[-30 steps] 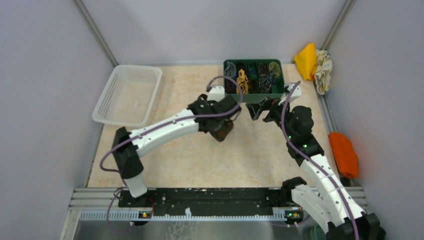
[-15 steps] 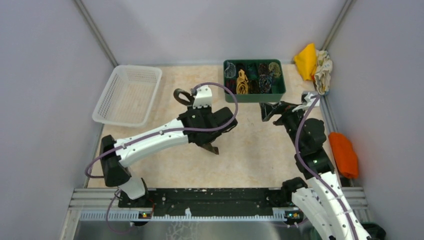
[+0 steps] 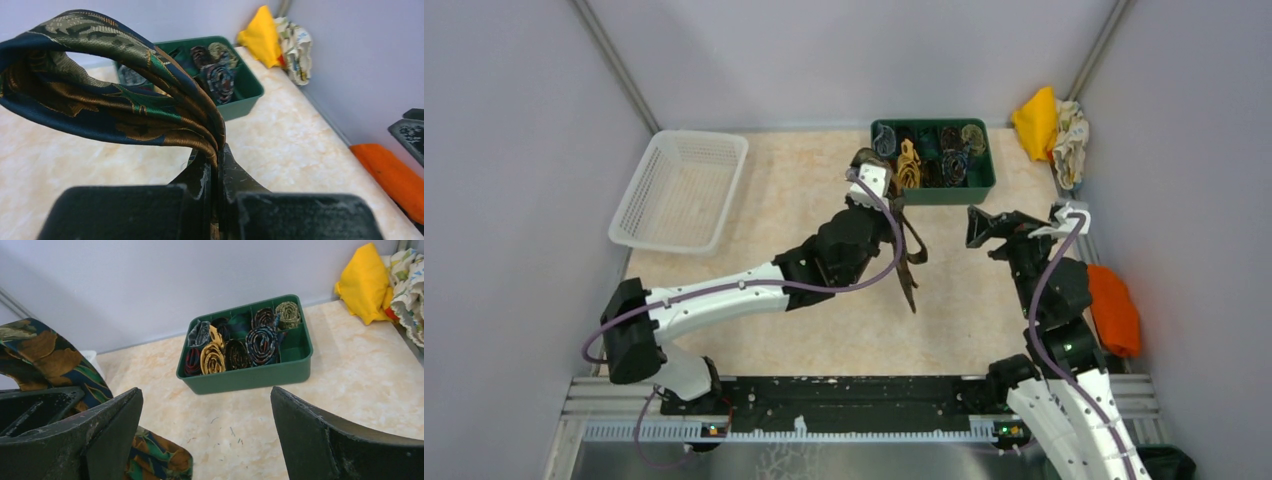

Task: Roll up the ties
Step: Place the tie at the center of the board.

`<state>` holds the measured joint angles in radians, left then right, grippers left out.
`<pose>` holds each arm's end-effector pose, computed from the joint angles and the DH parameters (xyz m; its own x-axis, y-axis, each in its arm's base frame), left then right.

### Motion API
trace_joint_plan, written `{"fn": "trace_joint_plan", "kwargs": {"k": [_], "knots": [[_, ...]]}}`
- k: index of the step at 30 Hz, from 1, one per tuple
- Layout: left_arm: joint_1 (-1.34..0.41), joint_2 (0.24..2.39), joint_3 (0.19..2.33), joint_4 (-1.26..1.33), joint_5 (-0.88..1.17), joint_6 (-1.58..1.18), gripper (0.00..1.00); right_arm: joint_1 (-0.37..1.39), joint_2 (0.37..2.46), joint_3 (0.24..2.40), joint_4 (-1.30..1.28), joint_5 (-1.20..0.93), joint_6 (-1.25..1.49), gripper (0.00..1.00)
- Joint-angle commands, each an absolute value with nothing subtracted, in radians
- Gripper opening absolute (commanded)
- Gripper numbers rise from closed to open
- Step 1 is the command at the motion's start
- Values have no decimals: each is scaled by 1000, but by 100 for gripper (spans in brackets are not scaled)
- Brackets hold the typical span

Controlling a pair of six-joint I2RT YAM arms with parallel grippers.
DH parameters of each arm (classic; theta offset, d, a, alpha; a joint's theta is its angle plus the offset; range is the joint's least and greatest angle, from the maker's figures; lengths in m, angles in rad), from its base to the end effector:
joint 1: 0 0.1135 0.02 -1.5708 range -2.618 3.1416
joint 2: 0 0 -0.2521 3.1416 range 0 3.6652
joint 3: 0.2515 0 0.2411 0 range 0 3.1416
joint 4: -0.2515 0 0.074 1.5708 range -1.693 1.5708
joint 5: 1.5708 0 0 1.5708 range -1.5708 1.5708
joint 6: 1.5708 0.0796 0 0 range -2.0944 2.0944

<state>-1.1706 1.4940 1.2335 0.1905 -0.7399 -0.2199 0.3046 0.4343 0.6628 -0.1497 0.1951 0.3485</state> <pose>0.1952 -0.3237 0.3534 -0.1178 -0.1350 -0.9838 0.4021 0.8994 -0.1716 0.1542 0.0323 0.3429 0.0331 0.3616 -0.9318 -0.1289 0.9260 0.3548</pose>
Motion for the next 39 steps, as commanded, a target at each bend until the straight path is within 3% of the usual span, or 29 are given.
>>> {"fn": "trace_joint_plan", "kwargs": {"k": [1,5,15,22,27,33,39], "knots": [[-1163,1568,1179,409,-598,-171,0,305,414,711,-173,246,311,99],[-1129,1655,1177,461,-511,-235,0,305,403,717,-196,293,306,99],[-1126,1892,1534,466,-411,-285,0,305,337,731,-216,388,281,99],[-1126,2004,1642,571,-312,-365,0,305,307,730,-216,413,268,99],[-1126,1971,1463,717,-312,-413,0,305,316,721,-210,374,271,99],[-1126,1902,1002,918,-308,-438,0,305,343,715,-214,317,291,99],[-1127,1785,710,957,-383,-476,0,305,418,691,-211,188,365,99]]}}
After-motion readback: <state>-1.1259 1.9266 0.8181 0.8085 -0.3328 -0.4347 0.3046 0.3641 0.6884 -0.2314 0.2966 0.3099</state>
